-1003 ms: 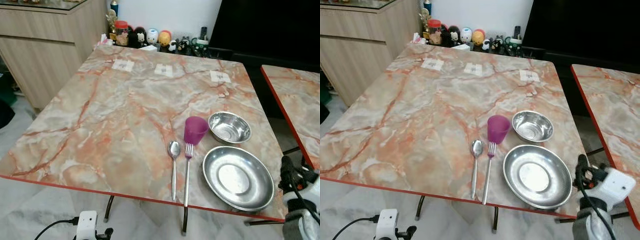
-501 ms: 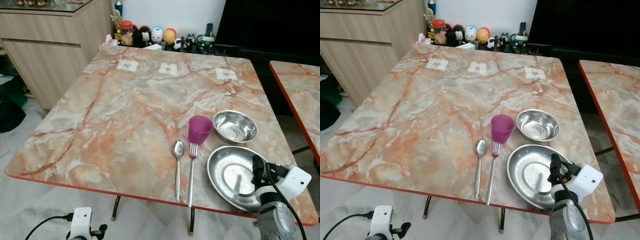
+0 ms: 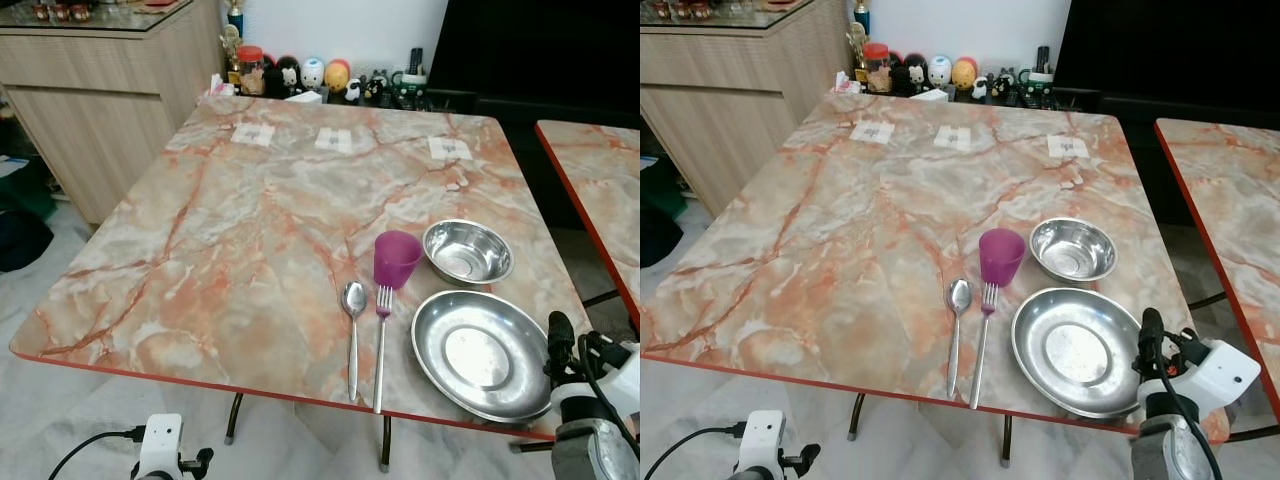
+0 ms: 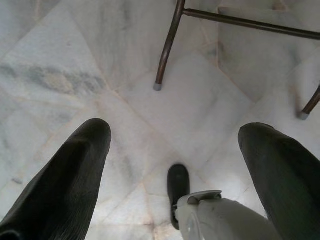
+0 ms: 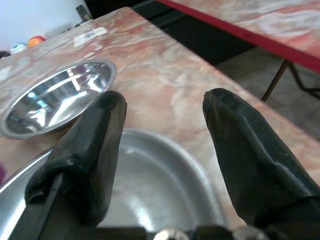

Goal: Setting the table

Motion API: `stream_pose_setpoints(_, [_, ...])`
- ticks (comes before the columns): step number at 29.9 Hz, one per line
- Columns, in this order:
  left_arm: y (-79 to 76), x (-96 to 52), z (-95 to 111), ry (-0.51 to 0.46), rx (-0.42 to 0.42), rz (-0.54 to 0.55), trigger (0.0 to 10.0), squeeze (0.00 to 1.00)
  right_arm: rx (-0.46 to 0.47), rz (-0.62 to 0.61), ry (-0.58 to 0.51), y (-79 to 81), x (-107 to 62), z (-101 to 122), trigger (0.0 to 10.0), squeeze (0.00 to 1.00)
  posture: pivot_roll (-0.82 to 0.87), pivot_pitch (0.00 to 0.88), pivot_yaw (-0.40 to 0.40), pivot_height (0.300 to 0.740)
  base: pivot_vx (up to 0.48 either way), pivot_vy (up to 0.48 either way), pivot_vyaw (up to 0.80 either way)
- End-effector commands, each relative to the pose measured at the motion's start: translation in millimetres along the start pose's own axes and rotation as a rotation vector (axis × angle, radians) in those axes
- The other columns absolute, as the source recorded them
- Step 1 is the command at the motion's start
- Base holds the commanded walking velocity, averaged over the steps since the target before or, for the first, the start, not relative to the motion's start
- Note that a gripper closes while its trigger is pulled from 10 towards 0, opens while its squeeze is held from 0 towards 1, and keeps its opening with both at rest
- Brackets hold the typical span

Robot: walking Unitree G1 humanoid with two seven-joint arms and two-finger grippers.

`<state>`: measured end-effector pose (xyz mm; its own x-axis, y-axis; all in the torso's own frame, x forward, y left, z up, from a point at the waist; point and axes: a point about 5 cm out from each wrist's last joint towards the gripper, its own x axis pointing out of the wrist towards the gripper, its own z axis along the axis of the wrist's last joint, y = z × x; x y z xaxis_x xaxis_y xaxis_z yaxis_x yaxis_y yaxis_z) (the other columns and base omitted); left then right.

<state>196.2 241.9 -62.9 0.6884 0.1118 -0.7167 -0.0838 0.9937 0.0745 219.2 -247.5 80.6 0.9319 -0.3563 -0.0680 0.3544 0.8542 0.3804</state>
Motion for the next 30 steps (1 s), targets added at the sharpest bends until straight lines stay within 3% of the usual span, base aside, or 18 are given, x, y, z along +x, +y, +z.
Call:
stream_pose_setpoints(1, [-3.2,-0.8,-5.7,0.019,-0.005,-0.006,10.0,0.00,0.003,0.023,0.023,3.0,-3.8,-1.0,10.0,0.00,0.06,0.000,-0.064,0.740,0.000,0.000,0.00])
stream_pose_setpoints(6, [-4.3,-1.4,-8.7,0.029,-0.007,-0.005,10.0,0.00,-0.010,0.019,0.075,-5.6,-11.3,-1.8,10.0,0.00,0.06,0.000,-0.073,0.740,0.000,0.000,0.00])
stream_pose_setpoints(10, [-3.7,-2.5,-12.7,0.040,-0.018,0.003,10.0,0.00,0.063,-0.070,0.073,-31.9,-16.2,10.2,10.0,0.00,0.05,0.000,-0.077,0.740,0.000,0.000,0.00])
stream_pose_setpoints(14, [-3.3,-2.9,-14.1,0.045,-0.019,0.005,10.0,0.00,0.111,-0.071,0.099,-37.0,-18.6,8.6,10.0,0.00,0.05,0.000,-0.072,0.740,0.000,0.000,0.00])
stream_pose_setpoints(18, [-3.2,-3.0,-14.4,0.046,-0.019,0.005,10.0,0.00,0.157,-0.049,0.149,-36.5,-18.2,2.9,10.0,0.00,0.05,0.000,-0.068,0.740,0.000,0.000,0.00])
stream_pose_setpoints(21, [-2.8,-2.8,-13.4,0.043,-0.019,0.007,10.0,0.00,0.151,0.059,0.274,-23.4,-15.6,-15.7,10.0,0.00,0.06,0.000,-0.069,0.740,0.000,0.000,0.00])
stream_pose_setpoints(30, [0.3,-3.0,-12.4,0.040,-0.020,0.015,10.0,0.00,0.197,0.085,0.271,-12.0,-10.5,-17.5,10.0,0.00,0.07,0.000,-0.068,0.740,0.000,0.000,0.00])
